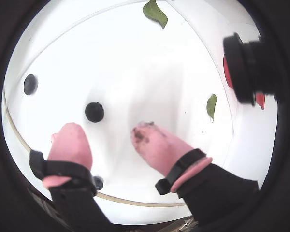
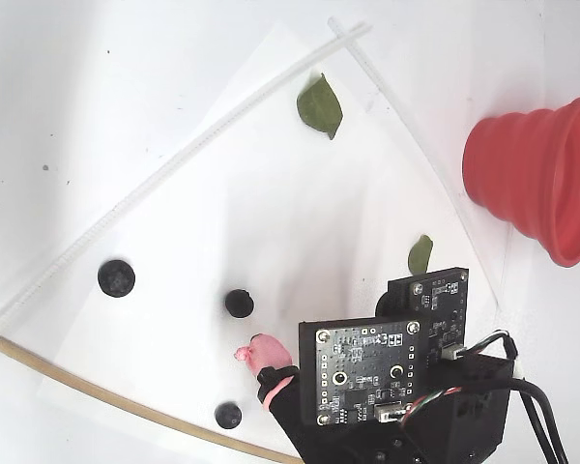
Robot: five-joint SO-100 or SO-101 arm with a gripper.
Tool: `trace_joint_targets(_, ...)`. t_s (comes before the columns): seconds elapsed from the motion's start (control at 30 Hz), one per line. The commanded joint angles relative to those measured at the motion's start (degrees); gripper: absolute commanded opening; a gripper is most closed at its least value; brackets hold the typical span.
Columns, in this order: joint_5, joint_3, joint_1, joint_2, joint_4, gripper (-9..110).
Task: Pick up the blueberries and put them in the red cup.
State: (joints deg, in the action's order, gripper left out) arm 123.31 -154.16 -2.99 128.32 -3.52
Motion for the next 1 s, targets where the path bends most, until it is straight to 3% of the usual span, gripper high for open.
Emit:
trace_joint_targets(0.0, 0.44, 1.67, 0.26, -0.70, 1.76, 18)
trace_joint_targets(0.97, 1.58, 6.15, 1.41, -16.70, 13.97, 18)
